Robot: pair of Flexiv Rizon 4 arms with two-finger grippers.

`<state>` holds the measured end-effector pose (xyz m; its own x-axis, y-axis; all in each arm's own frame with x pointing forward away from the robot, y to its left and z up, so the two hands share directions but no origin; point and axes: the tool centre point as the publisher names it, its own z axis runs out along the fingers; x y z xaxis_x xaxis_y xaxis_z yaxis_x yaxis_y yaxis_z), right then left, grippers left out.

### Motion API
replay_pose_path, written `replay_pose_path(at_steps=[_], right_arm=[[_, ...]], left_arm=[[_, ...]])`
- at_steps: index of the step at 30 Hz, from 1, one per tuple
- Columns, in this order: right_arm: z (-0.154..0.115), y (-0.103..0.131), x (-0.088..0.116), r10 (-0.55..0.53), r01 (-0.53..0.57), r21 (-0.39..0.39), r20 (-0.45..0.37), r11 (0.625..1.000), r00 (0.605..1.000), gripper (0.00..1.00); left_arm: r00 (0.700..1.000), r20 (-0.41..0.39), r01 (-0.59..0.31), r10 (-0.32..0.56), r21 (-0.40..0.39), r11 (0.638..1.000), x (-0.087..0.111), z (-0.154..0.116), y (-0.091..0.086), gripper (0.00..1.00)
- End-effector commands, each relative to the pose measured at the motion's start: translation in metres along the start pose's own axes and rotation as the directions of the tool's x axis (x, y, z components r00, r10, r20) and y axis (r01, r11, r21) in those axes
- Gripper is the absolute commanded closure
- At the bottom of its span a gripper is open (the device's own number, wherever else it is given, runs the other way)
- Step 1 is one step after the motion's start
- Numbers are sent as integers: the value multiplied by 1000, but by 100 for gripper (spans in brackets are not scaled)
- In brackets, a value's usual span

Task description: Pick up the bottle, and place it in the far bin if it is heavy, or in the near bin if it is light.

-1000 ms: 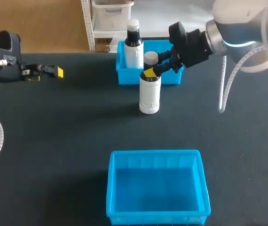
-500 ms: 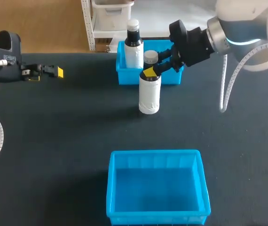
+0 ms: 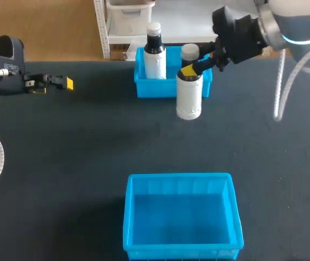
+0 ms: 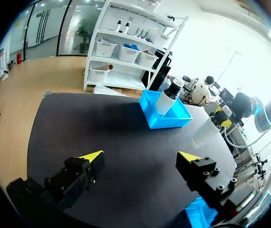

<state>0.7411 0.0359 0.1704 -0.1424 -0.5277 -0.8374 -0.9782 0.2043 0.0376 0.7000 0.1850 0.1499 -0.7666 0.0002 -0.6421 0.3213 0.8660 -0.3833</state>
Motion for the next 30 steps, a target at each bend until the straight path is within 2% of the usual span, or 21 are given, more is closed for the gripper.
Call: replay_pose_path(at_steps=[1, 8, 16, 30], right_arm=[[-34, 19, 6, 13, -13, 64, 0, 998, 1000, 100], [-64, 27, 20, 53, -52, 112, 0, 992, 999, 100], [-85, 29, 26, 76, -72, 149, -22, 986, 997, 100], [-130, 0, 35, 124, -116, 226, -21, 967, 992, 100]], left_arm=[[1000, 0, 0, 0, 0, 1000, 0, 0, 0, 0], [1000, 0, 0, 0, 0, 1000, 0, 0, 0, 0], [1000, 0, 0, 0, 0, 1000, 0, 0, 0, 0], [1000, 0, 0, 0, 0, 1000, 0, 0, 0, 0]])
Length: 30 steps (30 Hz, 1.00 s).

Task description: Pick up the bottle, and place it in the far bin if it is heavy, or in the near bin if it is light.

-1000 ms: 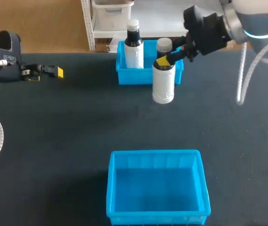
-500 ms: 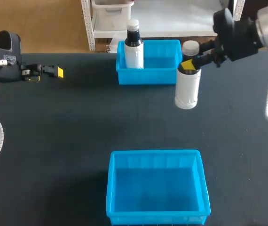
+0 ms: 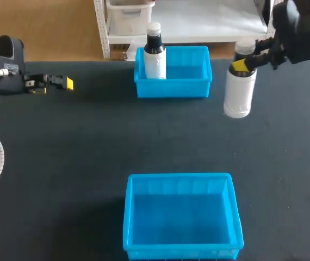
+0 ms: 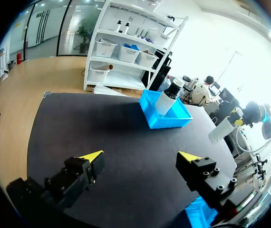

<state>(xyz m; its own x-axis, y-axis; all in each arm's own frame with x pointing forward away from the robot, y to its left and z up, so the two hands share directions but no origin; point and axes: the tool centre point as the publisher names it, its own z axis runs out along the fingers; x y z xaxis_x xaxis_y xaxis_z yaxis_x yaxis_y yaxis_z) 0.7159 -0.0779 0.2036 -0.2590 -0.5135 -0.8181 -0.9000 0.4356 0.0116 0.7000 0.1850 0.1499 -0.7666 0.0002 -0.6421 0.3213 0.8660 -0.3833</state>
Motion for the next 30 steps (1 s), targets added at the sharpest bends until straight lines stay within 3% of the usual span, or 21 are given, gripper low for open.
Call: replay_pose_path(at_steps=[1, 8, 14, 30], right_arm=[[-15, -8, -1, 6, -6, 12, -5, 1000, 1000, 100], [-28, -37, -9, -2, 3, 49, -14, 999, 1000, 100], [-26, -62, -30, -34, 34, 59, -10, 998, 999, 100], [29, -117, -87, -127, 127, 22, 14, 992, 992, 100]], left_arm=[[1000, 0, 0, 0, 0, 1000, 0, 0, 0, 0], [1000, 0, 0, 0, 0, 1000, 0, 0, 0, 0], [1000, 0, 0, 0, 0, 1000, 0, 0, 0, 0], [1000, 0, 0, 0, 0, 1000, 0, 0, 0, 0]])
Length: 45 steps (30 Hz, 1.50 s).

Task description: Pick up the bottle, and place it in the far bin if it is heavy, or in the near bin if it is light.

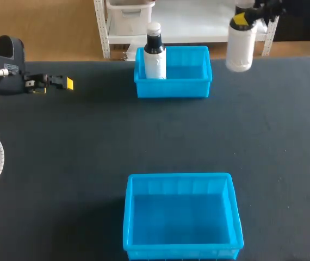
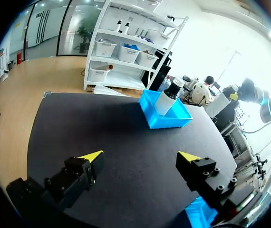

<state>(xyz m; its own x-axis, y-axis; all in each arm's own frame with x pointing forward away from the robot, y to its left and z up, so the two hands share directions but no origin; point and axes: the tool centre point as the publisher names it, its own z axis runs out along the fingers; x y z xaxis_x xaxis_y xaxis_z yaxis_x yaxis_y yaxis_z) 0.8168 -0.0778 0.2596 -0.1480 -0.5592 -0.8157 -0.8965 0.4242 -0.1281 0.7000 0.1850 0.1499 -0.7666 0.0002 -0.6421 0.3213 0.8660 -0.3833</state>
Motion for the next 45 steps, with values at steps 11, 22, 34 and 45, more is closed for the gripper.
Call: replay_pose_path(at_steps=[11, 22, 34, 45], right_arm=[[80, -46, -31, -22, 26, -103, 44, 994, 999, 100], [122, -46, -31, -13, 25, -169, 70, 985, 997, 100], [148, -43, -14, 14, 2, -211, 76, 978, 997, 100], [167, -40, 2, 14, 3, -244, 66, 970, 998, 100]], left_arm=[[1000, 0, 0, 0, 0, 1000, 0, 0, 0, 0], [1000, 0, 0, 0, 0, 1000, 0, 0, 0, 0], [1000, 0, 0, 0, 0, 1000, 0, 0, 0, 0], [1000, 0, 0, 0, 0, 1000, 0, 0, 0, 0]])
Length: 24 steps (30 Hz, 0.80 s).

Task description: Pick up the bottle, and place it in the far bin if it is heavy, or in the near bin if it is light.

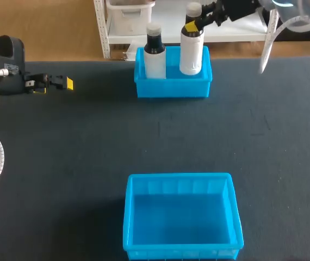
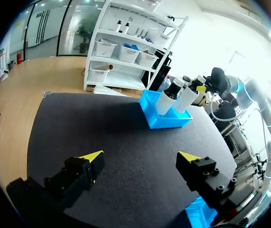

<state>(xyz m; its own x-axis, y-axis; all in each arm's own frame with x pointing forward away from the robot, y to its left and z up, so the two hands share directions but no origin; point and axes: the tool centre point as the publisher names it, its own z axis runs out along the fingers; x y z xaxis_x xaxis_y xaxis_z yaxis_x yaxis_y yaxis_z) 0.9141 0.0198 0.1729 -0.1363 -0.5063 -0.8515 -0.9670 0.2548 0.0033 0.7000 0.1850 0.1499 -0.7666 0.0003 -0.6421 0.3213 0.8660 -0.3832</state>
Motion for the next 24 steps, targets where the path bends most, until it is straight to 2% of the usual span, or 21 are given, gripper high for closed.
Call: replay_pose_path(at_steps=[1, 24], right_arm=[[9, -7, 1, -5, 5, -24, 2, 1000, 1000, 100], [33, -12, 22, -40, 40, -72, 1, 997, 999, 100]], left_arm=[[1000, 0, 0, 0, 0, 1000, 0, 0, 0, 0], [1000, 0, 0, 0, 0, 1000, 0, 0, 0, 0]])
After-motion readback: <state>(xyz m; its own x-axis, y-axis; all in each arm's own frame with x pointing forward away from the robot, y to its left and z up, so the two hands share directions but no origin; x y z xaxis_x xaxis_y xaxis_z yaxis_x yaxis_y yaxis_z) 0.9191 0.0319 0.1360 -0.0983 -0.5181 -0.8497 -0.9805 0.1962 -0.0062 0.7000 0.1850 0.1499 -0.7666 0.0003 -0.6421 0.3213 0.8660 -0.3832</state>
